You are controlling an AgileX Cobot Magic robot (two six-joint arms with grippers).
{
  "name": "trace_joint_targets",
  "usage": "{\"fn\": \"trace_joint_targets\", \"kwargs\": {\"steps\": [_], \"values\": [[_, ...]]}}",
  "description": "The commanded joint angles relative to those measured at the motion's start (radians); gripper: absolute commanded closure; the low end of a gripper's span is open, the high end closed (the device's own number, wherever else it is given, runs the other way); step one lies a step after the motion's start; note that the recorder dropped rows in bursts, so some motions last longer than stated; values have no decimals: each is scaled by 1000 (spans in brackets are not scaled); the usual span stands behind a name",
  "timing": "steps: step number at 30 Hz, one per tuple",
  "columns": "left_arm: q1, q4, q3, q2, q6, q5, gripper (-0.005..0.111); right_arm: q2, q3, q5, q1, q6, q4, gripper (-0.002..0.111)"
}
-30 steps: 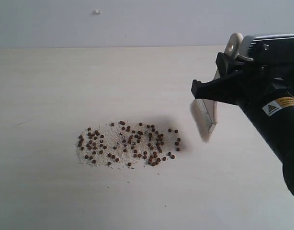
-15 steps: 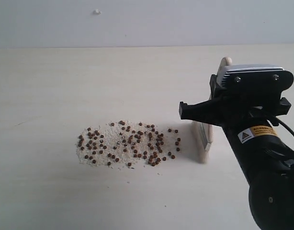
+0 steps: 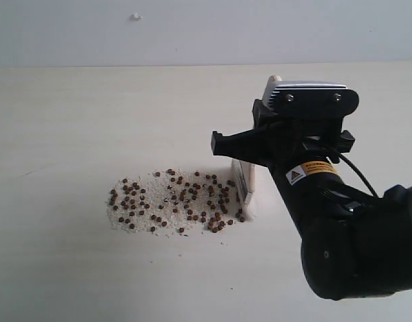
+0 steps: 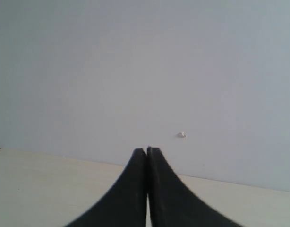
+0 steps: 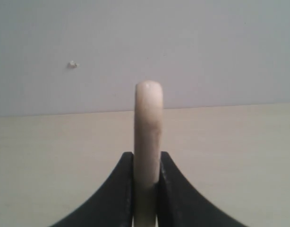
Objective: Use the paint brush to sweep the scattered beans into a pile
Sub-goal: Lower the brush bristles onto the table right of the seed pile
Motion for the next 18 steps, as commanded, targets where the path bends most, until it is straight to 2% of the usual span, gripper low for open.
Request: {"fn": "trace_joint_targets", "kwargs": {"steps": [1, 18], "values": [[2, -9, 3, -5, 5, -2, 107, 48, -47, 34, 1, 8, -14, 108], [0, -10, 3, -6, 5, -2, 107, 120, -179, 121, 1, 91, -88, 108]]}}
